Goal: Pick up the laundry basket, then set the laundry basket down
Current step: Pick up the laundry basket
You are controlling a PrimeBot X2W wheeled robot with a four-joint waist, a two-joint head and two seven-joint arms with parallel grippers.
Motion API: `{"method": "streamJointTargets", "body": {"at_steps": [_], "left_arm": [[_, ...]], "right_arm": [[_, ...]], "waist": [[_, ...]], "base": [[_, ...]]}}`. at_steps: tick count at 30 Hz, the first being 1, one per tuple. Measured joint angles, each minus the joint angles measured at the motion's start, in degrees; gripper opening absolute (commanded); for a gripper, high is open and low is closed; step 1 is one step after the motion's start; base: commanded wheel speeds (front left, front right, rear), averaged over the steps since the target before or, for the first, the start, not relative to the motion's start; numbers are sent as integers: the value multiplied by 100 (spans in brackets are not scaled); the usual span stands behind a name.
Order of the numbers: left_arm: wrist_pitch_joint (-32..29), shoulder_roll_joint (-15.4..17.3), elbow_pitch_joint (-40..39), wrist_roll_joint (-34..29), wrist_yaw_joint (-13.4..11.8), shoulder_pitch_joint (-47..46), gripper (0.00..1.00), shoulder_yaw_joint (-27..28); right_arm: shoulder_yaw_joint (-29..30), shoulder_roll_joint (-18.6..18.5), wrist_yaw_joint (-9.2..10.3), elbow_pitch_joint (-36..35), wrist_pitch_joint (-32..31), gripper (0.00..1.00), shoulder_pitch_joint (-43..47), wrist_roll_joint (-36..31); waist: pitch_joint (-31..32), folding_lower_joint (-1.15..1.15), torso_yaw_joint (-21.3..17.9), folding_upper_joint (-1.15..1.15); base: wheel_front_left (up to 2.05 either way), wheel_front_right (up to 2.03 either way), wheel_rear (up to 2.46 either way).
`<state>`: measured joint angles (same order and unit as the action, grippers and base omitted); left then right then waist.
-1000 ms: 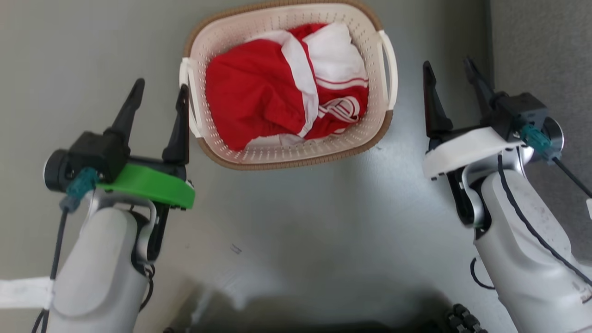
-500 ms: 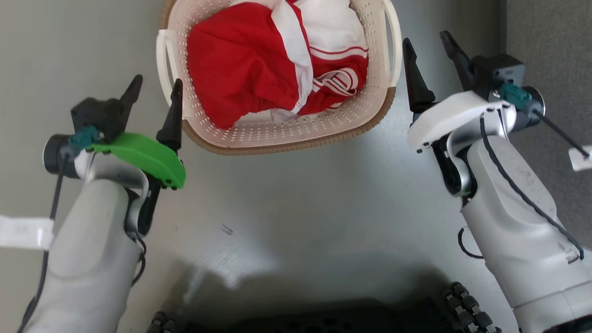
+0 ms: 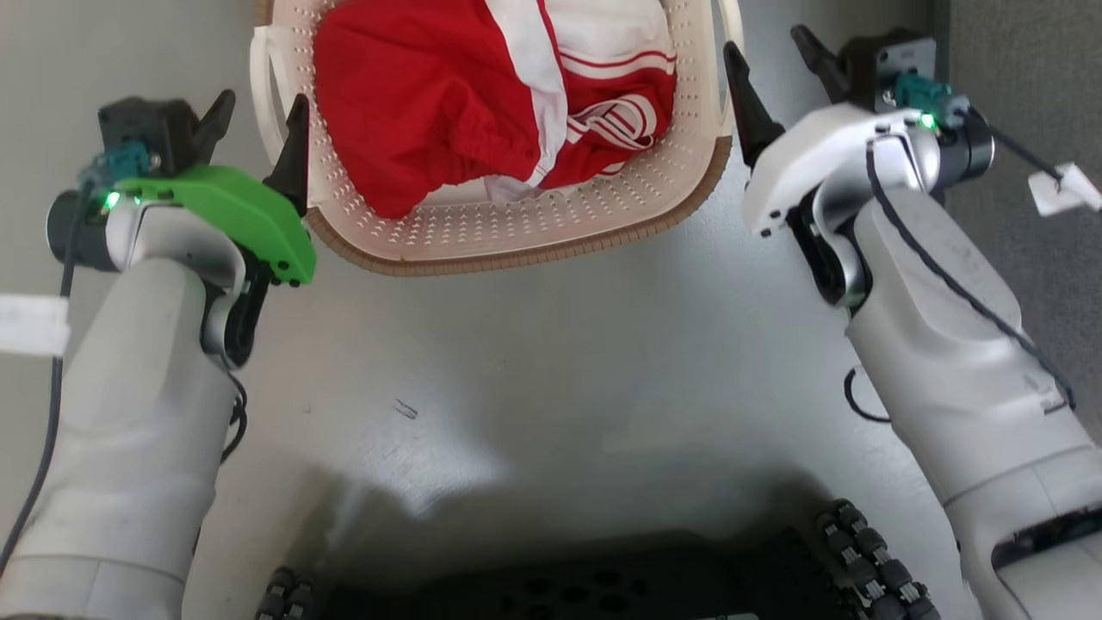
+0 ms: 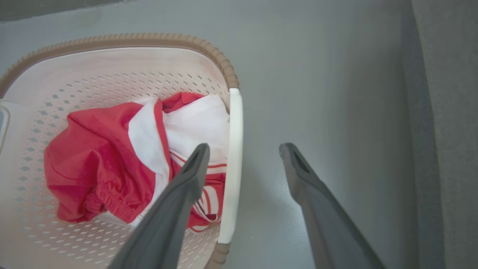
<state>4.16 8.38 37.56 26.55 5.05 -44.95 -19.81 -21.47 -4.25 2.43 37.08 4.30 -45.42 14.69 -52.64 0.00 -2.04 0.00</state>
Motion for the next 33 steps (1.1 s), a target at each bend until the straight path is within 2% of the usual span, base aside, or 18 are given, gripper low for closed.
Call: {"method": "streamJointTargets", "body": {"at_steps": [9, 19, 27, 28, 29, 30, 31, 33], "left_arm": [[-361, -46, 633, 93, 100, -612, 100, -90], [-645, -56, 1191, 152, 151, -1021, 100, -178], [-722, -188, 1528, 255, 198, -1328, 100, -197], [-722, -188, 1572, 256, 199, -1358, 98, -198], [-734, -189, 1606, 264, 199, -1384, 55, -199], [-750, -191, 1641, 279, 200, -1410, 0, -201], [-765, -198, 1684, 303, 201, -1438, 0, -208], [-756, -248, 1733, 314, 208, -1491, 0, -235]], "right_arm": [[-259, 38, -193, 626, -363, 100, -649, 104], [-449, 44, -274, 1059, -544, 100, -1072, 368], [-671, 43, -344, 1266, -657, 100, -1237, 709], [-690, 43, -344, 1287, -658, 100, -1267, 717], [-700, 43, -344, 1300, -658, 100, -1295, 743], [-712, 43, -344, 1311, -657, 20, -1320, 790], [-734, 43, -345, 1329, -656, 0, -1340, 834], [-809, 42, -411, 1403, -750, 0, -1365, 965]], "waist": [[-233, 0, -3, 0], [-413, 0, -11, 0], [-474, 0, 35, 0], [-482, 0, 40, 0], [-490, 0, 44, 0], [-497, 0, 48, 0], [-503, 0, 51, 0], [-513, 0, 57, 0]], "base": [[0, 0, 0], [0, 0, 0], [0, 0, 0], [0, 0, 0], [0, 0, 0], [0, 0, 0], [0, 0, 0], [0, 0, 0]]}}
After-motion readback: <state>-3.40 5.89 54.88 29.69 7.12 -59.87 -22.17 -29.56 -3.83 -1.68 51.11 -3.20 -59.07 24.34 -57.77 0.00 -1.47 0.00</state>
